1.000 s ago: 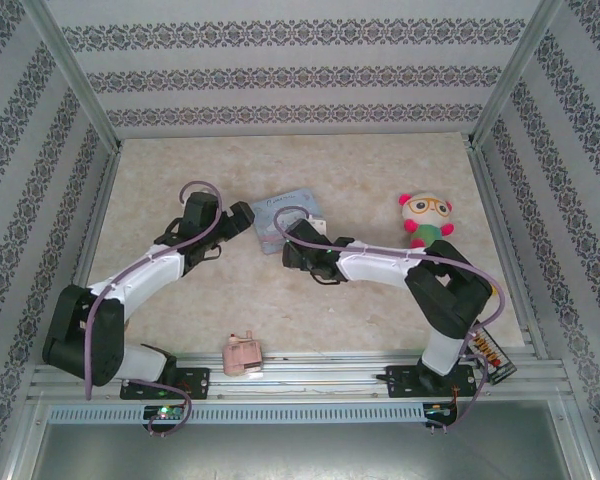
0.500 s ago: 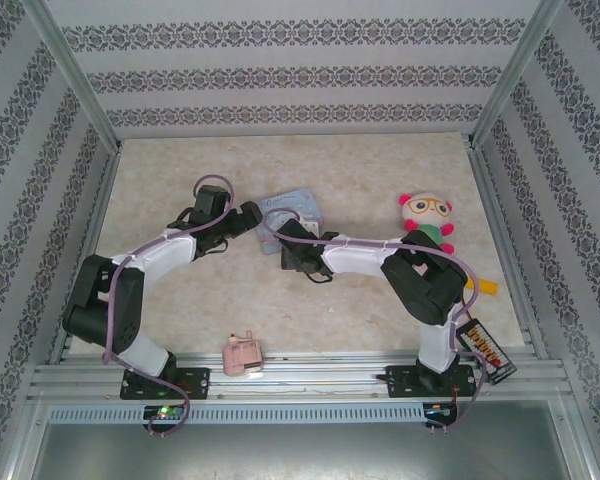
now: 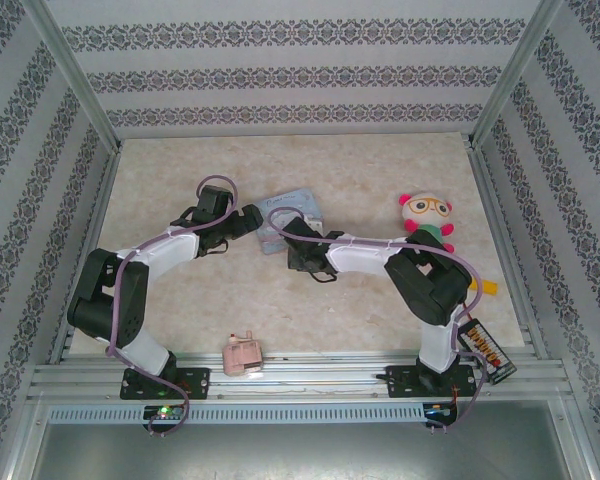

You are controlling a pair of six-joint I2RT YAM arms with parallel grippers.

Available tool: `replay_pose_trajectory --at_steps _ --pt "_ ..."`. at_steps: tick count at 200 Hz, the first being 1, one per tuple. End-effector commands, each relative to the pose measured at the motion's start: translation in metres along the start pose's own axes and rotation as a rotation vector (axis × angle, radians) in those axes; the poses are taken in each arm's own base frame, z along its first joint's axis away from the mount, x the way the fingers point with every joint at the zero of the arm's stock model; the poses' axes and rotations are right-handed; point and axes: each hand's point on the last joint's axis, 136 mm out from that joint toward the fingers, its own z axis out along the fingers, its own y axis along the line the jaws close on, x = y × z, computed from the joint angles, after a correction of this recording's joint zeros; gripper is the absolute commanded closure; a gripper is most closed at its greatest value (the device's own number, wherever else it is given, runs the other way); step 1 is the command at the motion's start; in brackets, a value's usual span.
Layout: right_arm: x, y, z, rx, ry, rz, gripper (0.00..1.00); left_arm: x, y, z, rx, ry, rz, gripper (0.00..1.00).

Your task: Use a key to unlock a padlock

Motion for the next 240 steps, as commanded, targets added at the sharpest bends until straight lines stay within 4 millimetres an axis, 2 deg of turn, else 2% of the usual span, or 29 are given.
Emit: replay_pose_trajectory --at_steps 1,18,63,118,125,132,136,166,201,240 --pt "0.009 -0.013 0.003 0.012 0.034 0.004 0.57 0.0 0.001 -0.008 -0.028 -0.005 0.039 0.01" --pt "0.01 -0.014 0.005 -0.001 0.042 0.01 0.63 0.001 0.002 -0.01 -0.03 -0.016 0.037 0.01" --pt "0.011 -0.015 0.007 -0.013 0.05 0.004 0.64 0.0 0.0 -0.016 -0.03 -0.035 0.055 0.01" --pt "0.016 -0.017 0.009 -0.041 0.058 0.027 0.73 0.005 -0.01 -0.016 -0.064 -0.044 0.146 0.01" --pt "0.016 -0.017 0.01 -0.046 0.058 0.031 0.76 0.005 -0.011 -0.015 -0.065 -0.043 0.151 0.01" --pt "0.017 -0.017 0.01 -0.047 0.058 0.033 0.86 0.006 -0.011 -0.013 -0.068 -0.041 0.154 0.01" --pt "0.017 -0.018 0.009 -0.047 0.058 0.033 0.88 0.007 -0.011 -0.013 -0.07 -0.039 0.156 0.01" --pt "0.02 -0.021 0.009 -0.046 0.065 0.036 0.88 0.01 -0.013 -0.009 -0.082 -0.036 0.179 0.01" --pt "0.021 -0.024 0.005 -0.041 0.056 0.024 0.99 0.012 -0.019 -0.008 -0.088 -0.045 0.222 0.01" --pt "0.02 -0.028 -0.001 -0.046 0.033 0.012 1.0 0.015 -0.027 -0.007 -0.111 -0.057 0.304 0.01"
